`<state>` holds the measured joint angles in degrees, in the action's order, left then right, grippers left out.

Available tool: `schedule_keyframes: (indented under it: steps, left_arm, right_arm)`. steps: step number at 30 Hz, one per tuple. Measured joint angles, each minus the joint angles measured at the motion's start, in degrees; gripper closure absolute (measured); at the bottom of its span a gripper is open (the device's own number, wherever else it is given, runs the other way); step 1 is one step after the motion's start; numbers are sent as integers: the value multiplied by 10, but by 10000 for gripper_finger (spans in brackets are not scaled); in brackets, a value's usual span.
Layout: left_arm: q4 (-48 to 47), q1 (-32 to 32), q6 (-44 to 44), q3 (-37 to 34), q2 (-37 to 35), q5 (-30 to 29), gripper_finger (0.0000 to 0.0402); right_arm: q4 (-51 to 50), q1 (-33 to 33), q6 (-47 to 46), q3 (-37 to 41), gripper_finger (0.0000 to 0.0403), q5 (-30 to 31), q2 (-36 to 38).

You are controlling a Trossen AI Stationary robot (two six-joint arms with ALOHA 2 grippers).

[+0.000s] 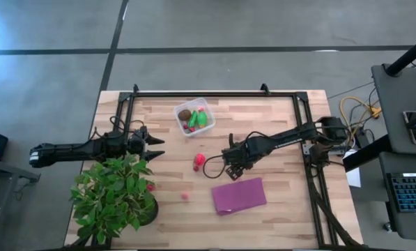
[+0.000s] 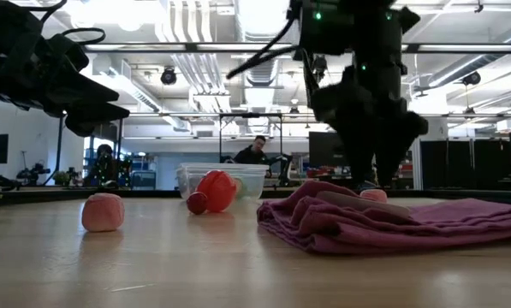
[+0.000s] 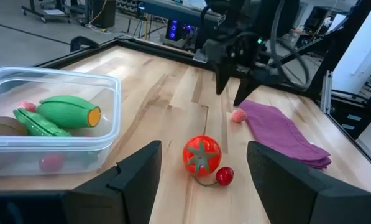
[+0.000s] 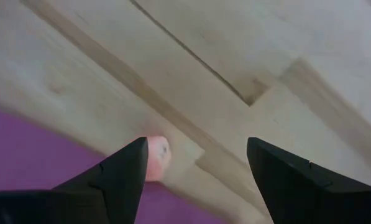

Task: Pick and placing Produce into tupperware
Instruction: Put the top pink peach into the transparent bin

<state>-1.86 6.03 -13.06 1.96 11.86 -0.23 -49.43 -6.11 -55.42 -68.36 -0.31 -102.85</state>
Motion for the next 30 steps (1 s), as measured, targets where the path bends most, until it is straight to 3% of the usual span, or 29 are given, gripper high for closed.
schedule_keyframes:
  steps: [10, 22, 30]
  left_arm:
    - [1, 0, 0, 0, 1, 0, 178]
    - [1, 0, 0, 0, 0, 0, 178]
    - [0, 0, 0, 0, 0, 0, 178]
  right_arm:
    - [102, -8, -48, 63, 138, -46, -1]
    - [109, -15, -41, 20, 138, -42, -1]
    - [104, -15, -49, 31, 138, -48, -3]
